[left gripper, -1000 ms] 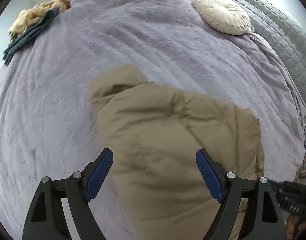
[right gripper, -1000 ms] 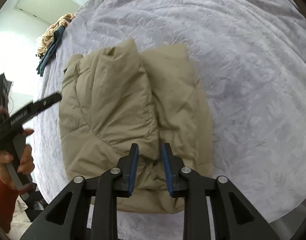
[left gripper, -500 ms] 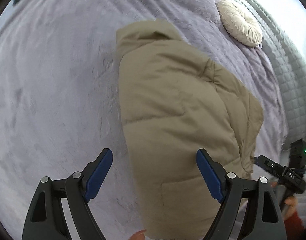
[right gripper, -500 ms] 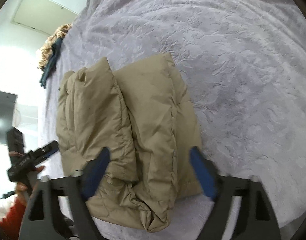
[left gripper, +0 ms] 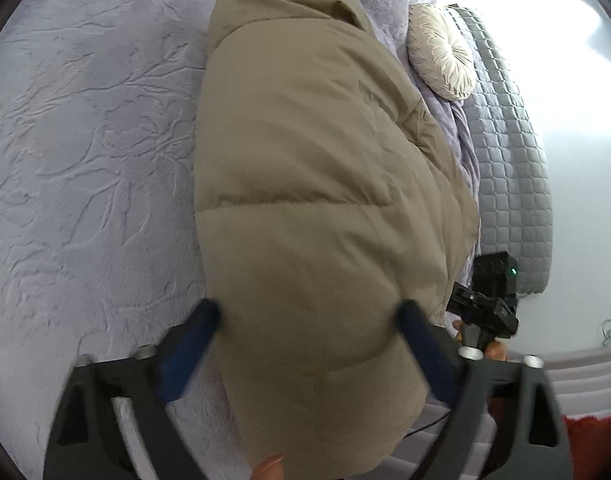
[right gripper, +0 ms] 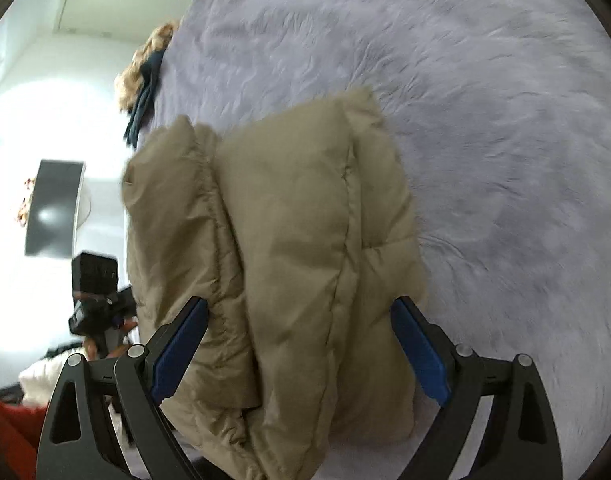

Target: Fold large clothes

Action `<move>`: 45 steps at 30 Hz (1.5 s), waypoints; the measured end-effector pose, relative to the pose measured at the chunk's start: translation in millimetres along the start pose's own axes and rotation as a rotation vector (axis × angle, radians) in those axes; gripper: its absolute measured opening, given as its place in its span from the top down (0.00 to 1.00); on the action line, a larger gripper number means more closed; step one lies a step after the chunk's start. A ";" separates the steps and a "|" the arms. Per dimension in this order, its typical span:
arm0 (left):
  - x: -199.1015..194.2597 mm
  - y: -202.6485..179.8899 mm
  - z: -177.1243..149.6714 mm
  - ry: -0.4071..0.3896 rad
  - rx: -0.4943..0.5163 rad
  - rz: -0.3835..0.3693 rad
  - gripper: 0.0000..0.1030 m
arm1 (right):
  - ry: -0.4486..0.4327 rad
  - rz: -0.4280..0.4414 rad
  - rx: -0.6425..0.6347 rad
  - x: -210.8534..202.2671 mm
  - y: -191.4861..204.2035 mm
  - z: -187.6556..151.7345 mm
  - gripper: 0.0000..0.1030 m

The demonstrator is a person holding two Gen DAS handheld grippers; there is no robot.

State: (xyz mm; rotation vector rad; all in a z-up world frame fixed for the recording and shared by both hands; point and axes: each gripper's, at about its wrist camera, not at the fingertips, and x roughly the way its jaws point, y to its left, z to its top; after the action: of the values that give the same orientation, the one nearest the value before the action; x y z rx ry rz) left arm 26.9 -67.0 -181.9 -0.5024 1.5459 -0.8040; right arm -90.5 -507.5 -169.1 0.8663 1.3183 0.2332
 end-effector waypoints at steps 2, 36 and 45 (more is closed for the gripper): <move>7.5 4.5 3.2 0.009 0.010 -0.024 0.05 | 0.037 0.041 0.008 11.4 -8.8 9.3 0.09; 70.7 24.9 26.8 0.011 -0.004 -0.195 0.17 | 0.080 0.261 0.106 71.3 -22.1 47.3 0.44; 18.5 -13.3 36.1 -0.080 0.110 -0.192 0.21 | 0.022 0.316 0.014 57.0 43.9 41.3 0.59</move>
State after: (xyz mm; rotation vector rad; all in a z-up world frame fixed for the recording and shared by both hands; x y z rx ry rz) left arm 57.7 -96.4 -184.4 -0.6007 1.3856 -0.9990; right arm -23.4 -460.6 -182.4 1.0856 1.1999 0.4821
